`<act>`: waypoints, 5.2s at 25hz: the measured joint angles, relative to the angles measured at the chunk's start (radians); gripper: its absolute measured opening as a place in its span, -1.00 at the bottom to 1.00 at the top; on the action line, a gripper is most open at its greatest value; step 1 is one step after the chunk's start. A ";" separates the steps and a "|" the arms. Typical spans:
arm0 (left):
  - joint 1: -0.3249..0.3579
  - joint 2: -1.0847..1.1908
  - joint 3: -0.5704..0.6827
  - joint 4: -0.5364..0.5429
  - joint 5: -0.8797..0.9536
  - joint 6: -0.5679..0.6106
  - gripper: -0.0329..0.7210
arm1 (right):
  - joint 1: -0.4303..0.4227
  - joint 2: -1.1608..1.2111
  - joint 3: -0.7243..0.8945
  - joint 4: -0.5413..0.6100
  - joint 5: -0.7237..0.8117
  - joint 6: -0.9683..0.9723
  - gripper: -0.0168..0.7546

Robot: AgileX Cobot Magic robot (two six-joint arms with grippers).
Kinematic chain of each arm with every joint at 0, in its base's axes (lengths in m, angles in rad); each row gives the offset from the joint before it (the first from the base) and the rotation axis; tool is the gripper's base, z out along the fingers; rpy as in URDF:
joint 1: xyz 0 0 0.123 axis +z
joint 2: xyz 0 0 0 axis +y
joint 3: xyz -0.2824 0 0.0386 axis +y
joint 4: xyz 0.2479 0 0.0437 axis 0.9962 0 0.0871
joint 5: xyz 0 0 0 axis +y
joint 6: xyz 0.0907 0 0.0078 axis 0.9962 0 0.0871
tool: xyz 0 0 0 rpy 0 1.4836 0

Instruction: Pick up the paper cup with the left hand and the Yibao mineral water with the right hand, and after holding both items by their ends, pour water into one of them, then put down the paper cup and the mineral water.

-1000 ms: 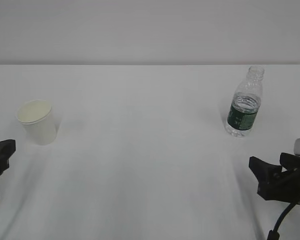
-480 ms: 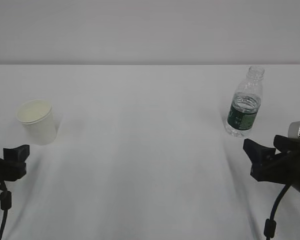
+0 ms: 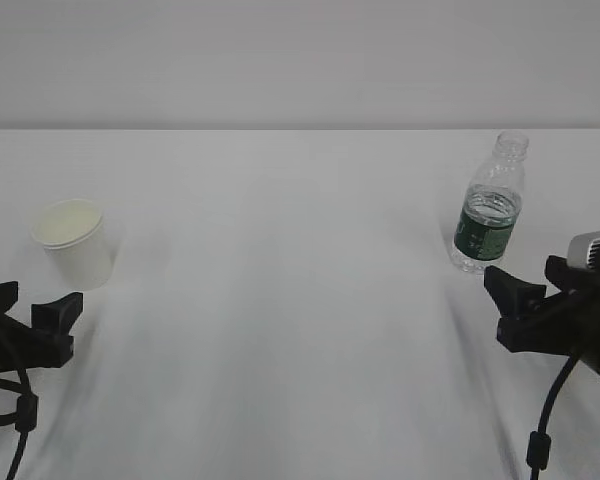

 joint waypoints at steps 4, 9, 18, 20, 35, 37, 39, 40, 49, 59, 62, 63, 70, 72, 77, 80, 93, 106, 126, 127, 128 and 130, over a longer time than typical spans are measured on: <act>0.000 0.048 -0.002 0.000 -0.012 -0.006 0.55 | 0.000 0.002 -0.007 0.002 0.000 0.000 0.48; 0.000 0.049 -0.002 -0.007 -0.014 -0.006 0.55 | 0.000 0.002 -0.007 0.004 -0.002 0.000 0.48; 0.000 0.049 -0.002 0.021 -0.018 -0.006 0.49 | 0.000 0.002 -0.007 0.005 -0.002 0.000 0.48; 0.000 0.049 -0.002 0.029 -0.018 -0.006 0.49 | 0.000 0.006 -0.008 0.005 -0.002 0.000 0.48; 0.009 0.135 -0.110 0.030 -0.018 -0.006 0.69 | 0.000 0.068 -0.084 0.008 -0.004 -0.013 0.58; 0.025 0.135 -0.119 0.030 -0.018 -0.006 0.69 | 0.000 0.083 -0.098 0.018 -0.004 -0.014 0.58; 0.045 0.135 -0.117 0.027 -0.018 -0.006 0.69 | 0.000 0.106 -0.111 0.027 -0.004 -0.014 0.58; 0.055 0.135 -0.117 0.027 -0.018 -0.006 0.69 | 0.000 0.121 -0.120 0.030 -0.004 -0.014 0.58; 0.108 0.205 -0.199 0.046 -0.018 -0.007 0.69 | 0.000 0.216 -0.198 0.057 -0.004 -0.016 0.58; 0.108 0.258 -0.258 0.056 -0.020 -0.007 0.69 | 0.000 0.229 -0.208 0.082 -0.004 -0.018 0.58; 0.113 0.277 -0.274 0.055 -0.020 -0.007 0.69 | 0.000 0.229 -0.215 0.083 -0.004 -0.018 0.58; 0.114 0.283 -0.281 0.055 -0.020 -0.007 0.68 | 0.000 0.229 -0.217 0.083 -0.004 -0.018 0.58; 0.116 0.298 -0.319 0.061 -0.020 -0.007 0.67 | 0.000 0.229 -0.219 0.085 -0.004 -0.018 0.58; 0.118 0.303 -0.335 0.066 -0.020 -0.007 0.66 | 0.000 0.229 -0.219 0.085 -0.004 -0.018 0.58; 0.118 0.305 -0.370 0.072 -0.020 -0.007 0.66 | 0.000 0.229 -0.219 0.085 -0.004 -0.018 0.58; 0.118 0.305 -0.388 0.072 -0.020 -0.007 0.66 | 0.000 0.229 -0.219 0.085 -0.004 -0.018 0.58; 0.133 0.329 -0.407 0.078 -0.020 -0.007 0.66 | 0.000 0.229 -0.219 0.086 -0.004 -0.021 0.58; 0.135 0.329 -0.407 0.135 -0.020 -0.008 0.34 | 0.000 0.229 -0.219 0.099 -0.004 -0.029 0.58; 0.135 0.329 -0.407 0.222 -0.020 -0.023 0.33 | 0.000 0.359 -0.366 0.157 0.025 -0.094 0.58; 0.135 0.329 -0.407 0.222 -0.020 -0.023 0.33 | 0.000 0.369 -0.376 0.160 0.025 -0.094 0.58; 0.135 0.329 -0.407 0.222 -0.020 -0.023 0.33 | 0.000 0.377 -0.387 0.161 0.025 -0.094 0.58; 0.135 0.329 -0.407 0.222 -0.020 -0.023 0.33 | 0.000 0.391 -0.406 0.164 0.025 -0.096 0.58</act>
